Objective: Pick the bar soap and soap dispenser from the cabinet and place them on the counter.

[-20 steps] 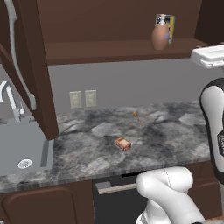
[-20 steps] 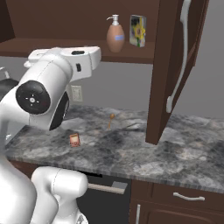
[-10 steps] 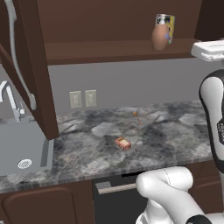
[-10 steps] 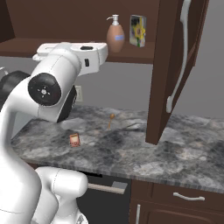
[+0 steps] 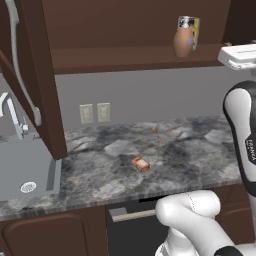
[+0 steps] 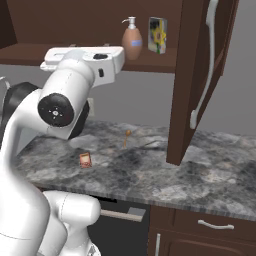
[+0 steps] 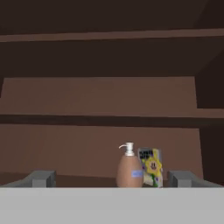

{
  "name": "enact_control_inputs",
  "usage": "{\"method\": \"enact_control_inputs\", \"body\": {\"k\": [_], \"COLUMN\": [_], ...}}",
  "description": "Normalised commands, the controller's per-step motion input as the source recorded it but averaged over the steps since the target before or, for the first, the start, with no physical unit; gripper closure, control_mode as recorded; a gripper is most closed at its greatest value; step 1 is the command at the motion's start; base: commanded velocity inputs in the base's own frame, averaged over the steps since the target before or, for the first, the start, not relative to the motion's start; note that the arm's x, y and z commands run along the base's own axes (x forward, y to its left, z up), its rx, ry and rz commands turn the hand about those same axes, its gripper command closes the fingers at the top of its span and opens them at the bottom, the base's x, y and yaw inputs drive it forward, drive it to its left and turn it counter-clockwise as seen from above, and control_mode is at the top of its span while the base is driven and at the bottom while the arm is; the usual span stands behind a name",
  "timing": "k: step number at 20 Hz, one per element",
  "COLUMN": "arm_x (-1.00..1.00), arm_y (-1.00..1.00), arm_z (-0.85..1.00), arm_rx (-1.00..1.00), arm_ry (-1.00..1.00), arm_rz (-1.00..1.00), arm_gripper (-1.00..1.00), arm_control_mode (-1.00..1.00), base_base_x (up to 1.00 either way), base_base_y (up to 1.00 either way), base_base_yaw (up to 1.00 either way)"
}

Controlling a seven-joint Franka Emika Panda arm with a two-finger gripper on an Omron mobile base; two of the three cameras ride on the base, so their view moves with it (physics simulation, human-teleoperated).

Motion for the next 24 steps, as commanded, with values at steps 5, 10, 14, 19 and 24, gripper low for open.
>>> {"method": "enact_control_inputs", "body": {"k": [5,10,14,19,24], "arm_x": [0.22,0.23,0.25,0.18,0.12], "arm_y": [0.00,0.00,0.00,0.00,0.00], "arm_z": [0.00,0.01,0.00,0.00,0.00], "arm_rx": [0.01,0.00,0.00,0.00,0.00], "arm_ry": [0.00,0.10,0.08,0.01,-0.09], "arm_rz": [-0.02,0.00,0.00,0.00,0.00], "arm_gripper": [-1.00,-1.00,-1.00,-1.00,-1.00], "arm_control_mode": [-1.00,-1.00,-1.00,-1.00,-1.00], "base_base_x": [0.00,0.00,0.00,0.00,0.00], "base_base_y": [0.00,0.00,0.00,0.00,0.00], "base_base_yaw": [0.00,0.00,0.00,0.00,0.00]}}
